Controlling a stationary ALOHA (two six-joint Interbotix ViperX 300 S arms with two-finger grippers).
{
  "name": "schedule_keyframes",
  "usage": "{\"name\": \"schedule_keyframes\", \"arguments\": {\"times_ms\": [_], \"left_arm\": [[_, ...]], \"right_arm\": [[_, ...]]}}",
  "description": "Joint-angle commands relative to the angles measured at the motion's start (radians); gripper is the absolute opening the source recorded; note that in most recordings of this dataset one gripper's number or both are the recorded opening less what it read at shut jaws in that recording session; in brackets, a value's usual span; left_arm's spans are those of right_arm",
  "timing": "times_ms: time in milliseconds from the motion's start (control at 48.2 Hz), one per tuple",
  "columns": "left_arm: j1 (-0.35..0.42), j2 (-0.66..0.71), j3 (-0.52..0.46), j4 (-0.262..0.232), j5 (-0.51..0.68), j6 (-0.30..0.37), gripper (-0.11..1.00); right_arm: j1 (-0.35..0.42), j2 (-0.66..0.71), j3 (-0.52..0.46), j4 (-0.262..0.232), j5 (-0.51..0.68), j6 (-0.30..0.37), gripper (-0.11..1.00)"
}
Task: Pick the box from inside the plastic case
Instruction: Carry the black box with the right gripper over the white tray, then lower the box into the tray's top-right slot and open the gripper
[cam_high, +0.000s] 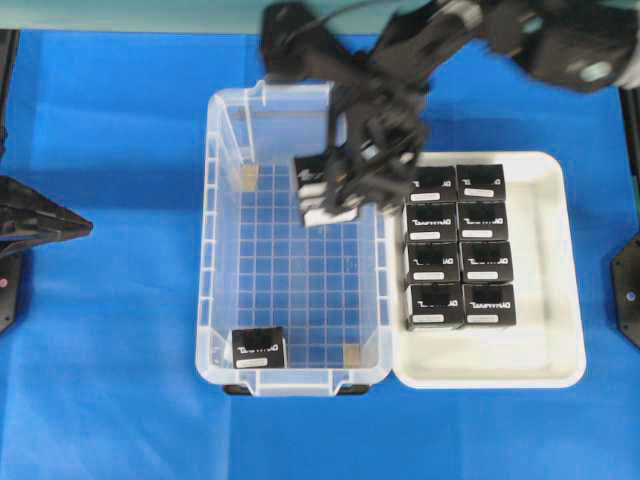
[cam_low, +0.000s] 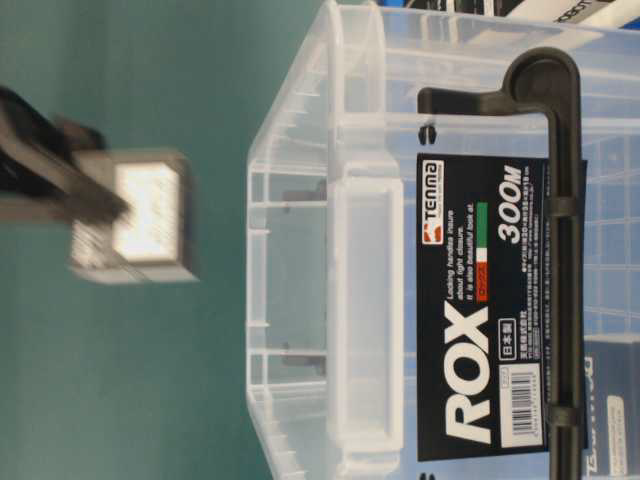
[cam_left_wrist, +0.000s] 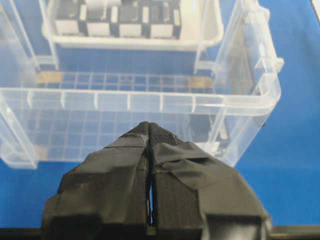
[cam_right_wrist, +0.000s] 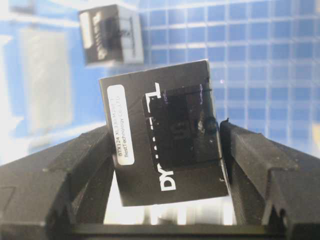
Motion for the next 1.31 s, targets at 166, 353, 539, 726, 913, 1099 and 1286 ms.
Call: {"name": "schedule_keyframes", "arguments": {"times_ms": [166, 353, 539, 726, 913, 1099, 1286], "left_arm": [[0.002, -0.002, -0.026, 0.002, 0.008, -0.002, -0.04], [0.002, -0.006, -0.026, 0.0, 0.008, -0.002, -0.04], [0.002, -0.006, -0.026, 0.002, 0.009, -0.002, -0.04], [0.002, -0.005, -0.026, 0.002, 0.009, -0.002, -0.04], [0.002, -0.003, -0.023, 0.002, 0.009, -0.003, -0.04], [0.002, -0.002, -0.023, 0.0, 0.009, -0.003, -0.04], [0.002, 0.0, -0.023, 0.002, 0.009, -0.003, -0.04]], "right_arm": [[-0.055, -0.153, 0.1, -0.009, 0.077, 0.015, 0.67], [-0.104, -0.235, 0.262, -0.061, 0.057, -0.003, 0.67], [-0.107, -0.265, 0.408, -0.169, 0.005, -0.08, 0.67], [-0.112, -0.261, 0.549, -0.209, -0.147, -0.161, 0.67], [-0.129, -0.259, 0.693, -0.21, -0.344, -0.193, 0.67], [-0.13, -0.256, 0.788, -0.21, -0.46, -0.196, 0.67], [-0.13, -0.256, 0.819, -0.21, -0.568, -0.19, 0.65]]}}
